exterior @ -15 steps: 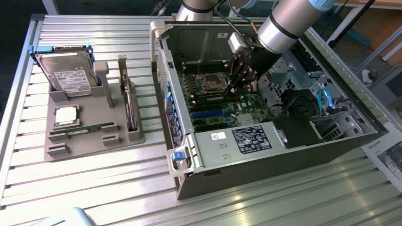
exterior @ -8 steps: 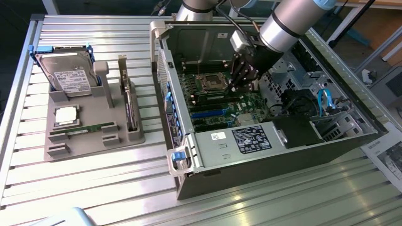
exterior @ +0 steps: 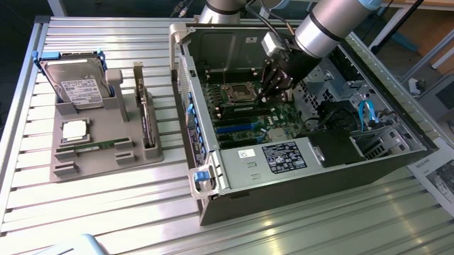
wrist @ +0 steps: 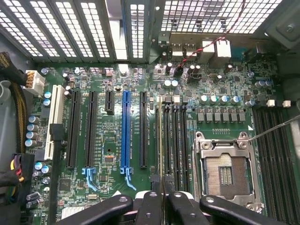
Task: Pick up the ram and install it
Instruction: 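Insert the ram into the slot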
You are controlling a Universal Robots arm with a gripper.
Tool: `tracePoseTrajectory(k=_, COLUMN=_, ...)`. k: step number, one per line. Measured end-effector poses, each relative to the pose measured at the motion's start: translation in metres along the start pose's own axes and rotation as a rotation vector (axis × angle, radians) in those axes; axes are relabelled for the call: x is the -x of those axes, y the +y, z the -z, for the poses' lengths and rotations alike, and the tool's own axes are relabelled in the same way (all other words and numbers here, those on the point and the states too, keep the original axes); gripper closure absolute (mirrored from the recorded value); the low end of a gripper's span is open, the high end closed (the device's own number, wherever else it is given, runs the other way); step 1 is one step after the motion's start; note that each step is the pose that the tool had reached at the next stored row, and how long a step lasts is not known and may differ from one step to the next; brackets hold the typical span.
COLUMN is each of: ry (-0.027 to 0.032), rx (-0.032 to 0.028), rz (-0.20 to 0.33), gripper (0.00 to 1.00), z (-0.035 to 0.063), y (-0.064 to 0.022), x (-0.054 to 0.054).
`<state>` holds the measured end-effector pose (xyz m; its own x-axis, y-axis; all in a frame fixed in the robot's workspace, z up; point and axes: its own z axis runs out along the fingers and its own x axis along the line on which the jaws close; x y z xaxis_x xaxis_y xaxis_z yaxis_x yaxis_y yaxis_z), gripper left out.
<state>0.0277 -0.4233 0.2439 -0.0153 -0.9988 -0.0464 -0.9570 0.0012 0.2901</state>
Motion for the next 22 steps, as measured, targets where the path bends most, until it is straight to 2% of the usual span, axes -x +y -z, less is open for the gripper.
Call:
tracePoseTrajectory(k=3, ry=0.0, rx=0.0026, rz=0.0, gripper=0.88, z=0.0005, y=-0.0017, x=0.0)
tracePoseTrajectory(k=22, ry=0.0001, rx=0.0024, rz=0.0, gripper=0.88, z=-0.0047, y=-0.001, x=0.0028)
